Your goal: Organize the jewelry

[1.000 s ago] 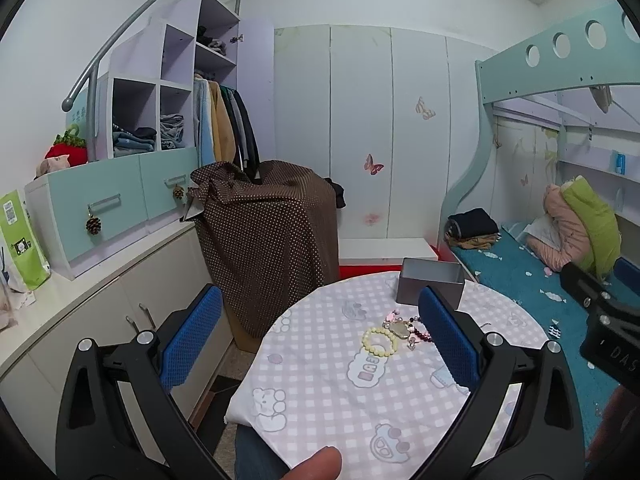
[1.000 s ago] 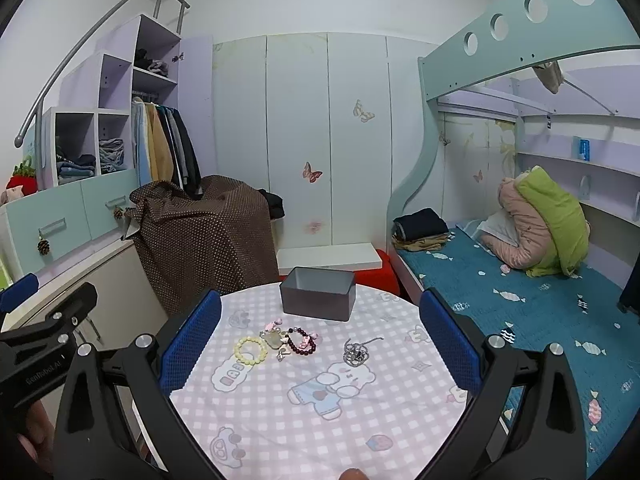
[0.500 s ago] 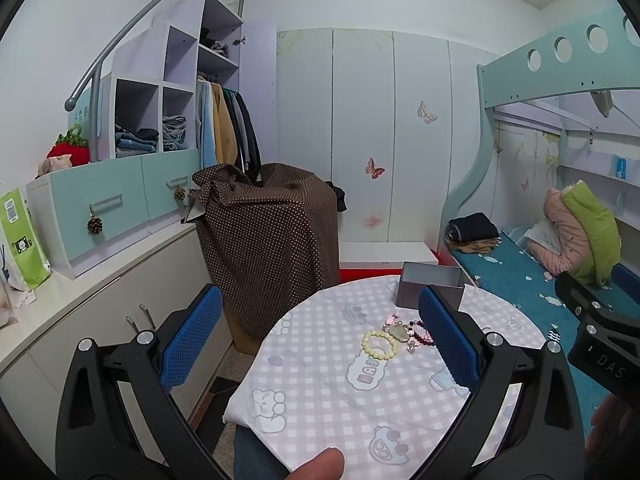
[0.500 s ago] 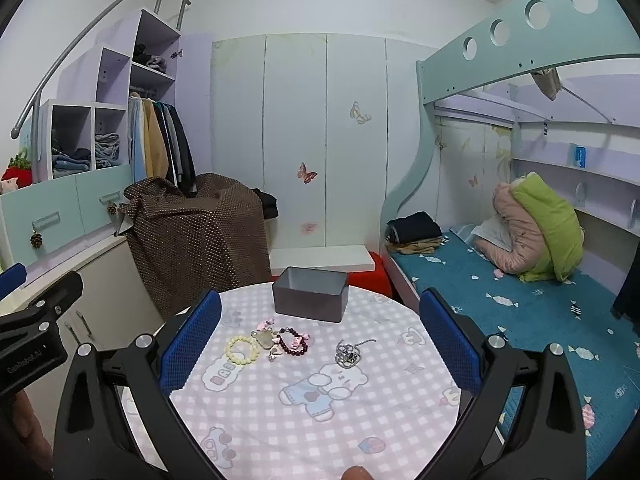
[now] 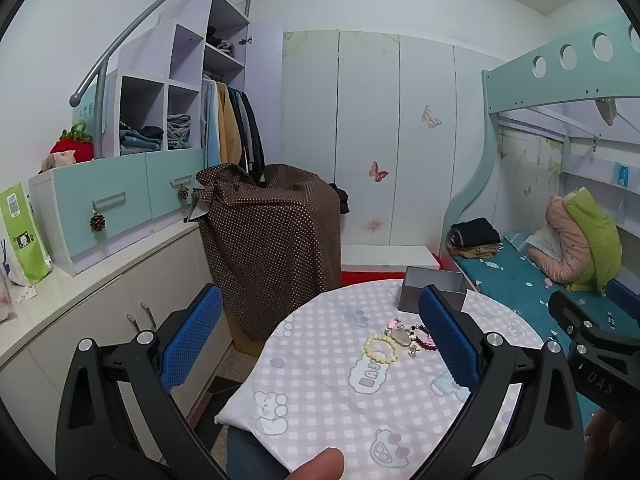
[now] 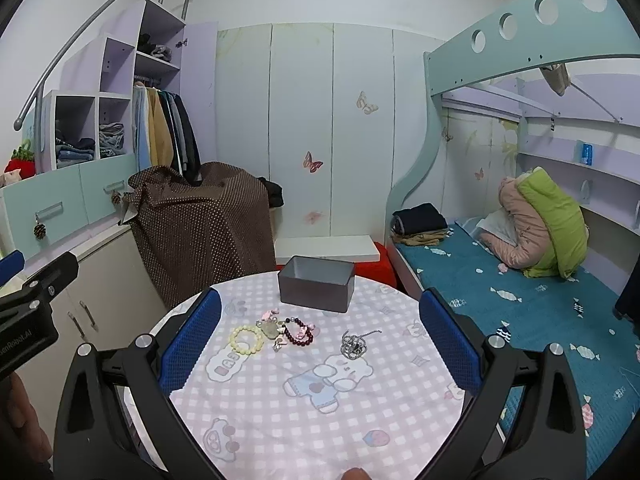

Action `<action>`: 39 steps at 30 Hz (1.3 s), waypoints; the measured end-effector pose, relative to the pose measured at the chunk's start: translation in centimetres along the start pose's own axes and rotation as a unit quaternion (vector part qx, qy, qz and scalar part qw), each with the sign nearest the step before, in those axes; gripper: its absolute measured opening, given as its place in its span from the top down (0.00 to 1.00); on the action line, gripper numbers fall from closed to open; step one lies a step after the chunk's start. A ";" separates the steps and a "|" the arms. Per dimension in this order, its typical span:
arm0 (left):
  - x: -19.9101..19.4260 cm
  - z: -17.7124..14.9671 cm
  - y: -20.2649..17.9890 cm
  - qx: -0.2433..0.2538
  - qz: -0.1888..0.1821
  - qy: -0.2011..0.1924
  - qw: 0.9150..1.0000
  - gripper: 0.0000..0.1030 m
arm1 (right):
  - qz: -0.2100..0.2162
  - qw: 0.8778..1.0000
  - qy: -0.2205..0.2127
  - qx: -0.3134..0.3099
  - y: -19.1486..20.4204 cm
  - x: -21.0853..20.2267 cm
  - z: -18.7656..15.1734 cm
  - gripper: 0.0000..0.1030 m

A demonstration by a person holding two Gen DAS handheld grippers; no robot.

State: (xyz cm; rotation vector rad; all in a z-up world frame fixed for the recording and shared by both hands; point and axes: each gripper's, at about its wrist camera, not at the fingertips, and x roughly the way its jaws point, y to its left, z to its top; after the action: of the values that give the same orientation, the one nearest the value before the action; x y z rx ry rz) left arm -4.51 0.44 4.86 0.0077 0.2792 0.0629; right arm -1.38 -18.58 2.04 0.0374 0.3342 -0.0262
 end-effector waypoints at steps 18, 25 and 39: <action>2.6 -1.0 -0.1 0.002 -0.004 0.026 1.000 0.05 | 0.006 1.000 0.020 -0.010 -0.3 1.8 -0.9 0.07; 4.7 -1.8 0.0 0.007 -0.001 0.039 0.999 0.05 | 0.006 0.999 0.030 -0.013 -0.6 3.5 -1.1 0.07; 18.2 -8.6 -1.6 0.025 0.004 0.175 0.984 0.05 | -0.010 0.989 0.138 -0.049 -1.8 13.9 -4.2 0.07</action>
State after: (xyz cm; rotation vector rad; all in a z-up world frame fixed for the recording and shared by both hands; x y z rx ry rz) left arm 10.65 0.01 -8.43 0.0470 0.6331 0.0652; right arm 10.35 -20.45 -6.54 -0.0597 0.6131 -0.0247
